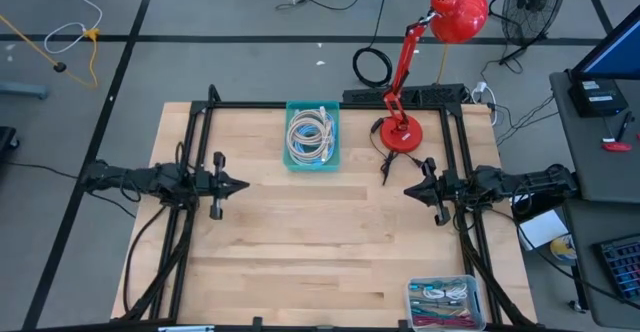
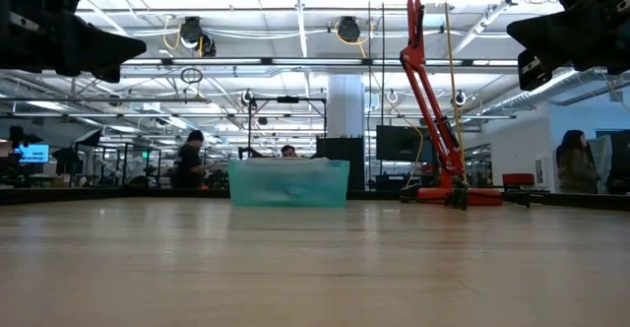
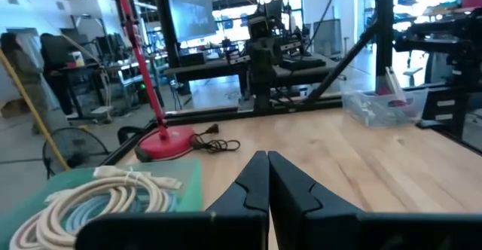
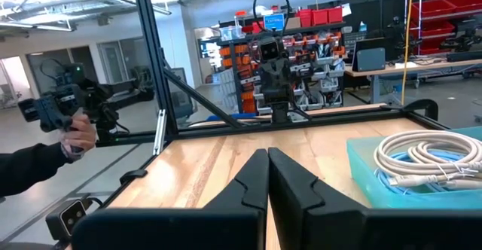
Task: Pick & Place USB Port
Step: Return To Home Position
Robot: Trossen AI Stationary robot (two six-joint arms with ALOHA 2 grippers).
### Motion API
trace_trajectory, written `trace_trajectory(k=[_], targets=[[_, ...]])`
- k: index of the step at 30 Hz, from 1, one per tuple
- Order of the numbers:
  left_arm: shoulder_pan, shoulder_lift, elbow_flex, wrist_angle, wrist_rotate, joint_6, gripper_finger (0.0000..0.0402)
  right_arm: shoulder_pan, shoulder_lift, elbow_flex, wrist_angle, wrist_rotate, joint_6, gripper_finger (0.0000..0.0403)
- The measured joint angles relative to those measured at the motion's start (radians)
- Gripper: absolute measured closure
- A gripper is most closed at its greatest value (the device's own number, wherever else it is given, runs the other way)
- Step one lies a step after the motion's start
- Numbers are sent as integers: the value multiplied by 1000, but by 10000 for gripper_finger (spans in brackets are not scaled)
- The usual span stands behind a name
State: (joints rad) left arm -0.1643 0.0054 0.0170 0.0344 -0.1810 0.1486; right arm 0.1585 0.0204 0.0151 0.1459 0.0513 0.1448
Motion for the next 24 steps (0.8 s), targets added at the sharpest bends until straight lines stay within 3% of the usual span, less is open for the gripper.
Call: trace_trajectory(k=[12, 24], targets=[[289, 1, 0, -24, 242, 0, 401, 0, 0, 0, 0, 0, 0, 403], [370, 1, -1, -18, 259, -94, 397, 0, 0, 0, 0, 0, 0, 403]])
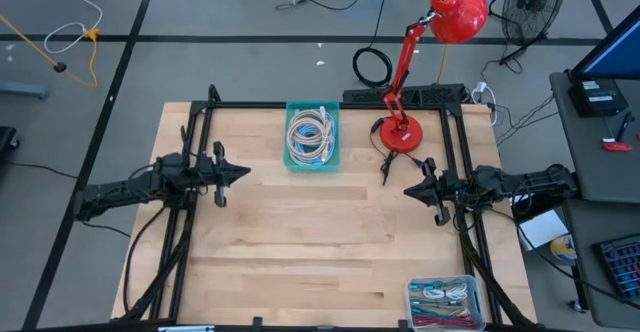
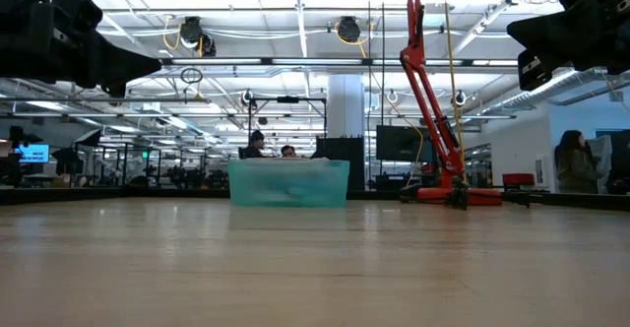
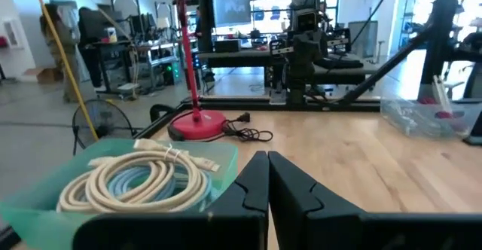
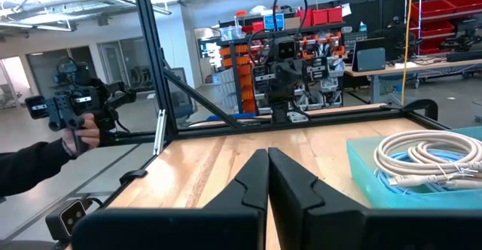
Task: Pick & Place USB Port
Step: Return To Home Position
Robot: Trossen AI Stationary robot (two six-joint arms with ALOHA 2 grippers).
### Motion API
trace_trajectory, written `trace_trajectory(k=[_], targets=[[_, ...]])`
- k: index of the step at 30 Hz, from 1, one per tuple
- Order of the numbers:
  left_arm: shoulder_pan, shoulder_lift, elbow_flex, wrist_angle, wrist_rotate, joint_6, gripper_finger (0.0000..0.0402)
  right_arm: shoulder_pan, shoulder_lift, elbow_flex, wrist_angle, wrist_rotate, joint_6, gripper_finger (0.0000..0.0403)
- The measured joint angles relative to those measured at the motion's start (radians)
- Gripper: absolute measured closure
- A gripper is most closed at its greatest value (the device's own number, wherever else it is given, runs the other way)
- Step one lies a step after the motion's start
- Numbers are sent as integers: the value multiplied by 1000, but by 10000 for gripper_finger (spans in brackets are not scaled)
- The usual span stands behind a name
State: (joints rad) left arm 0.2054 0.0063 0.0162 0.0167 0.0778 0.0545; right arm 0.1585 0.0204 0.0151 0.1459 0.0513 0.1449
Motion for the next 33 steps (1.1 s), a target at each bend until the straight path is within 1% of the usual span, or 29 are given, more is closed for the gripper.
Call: trace_trajectory(k=[3, 9, 13, 33], targets=[[0, 0, 0, 0, 0, -41, 397, 0, 0, 0, 0, 0, 0, 403], [0, 0, 0, 1, 0, -39, 396, 0, 0, 0, 0, 0, 0, 403], [0, 0, 0, 2, 0, -106, 396, 0, 0, 0, 0, 0, 0, 403], [0, 0, 0, 3, 0, -112, 396, 0, 0, 0, 0, 0, 0, 403]])
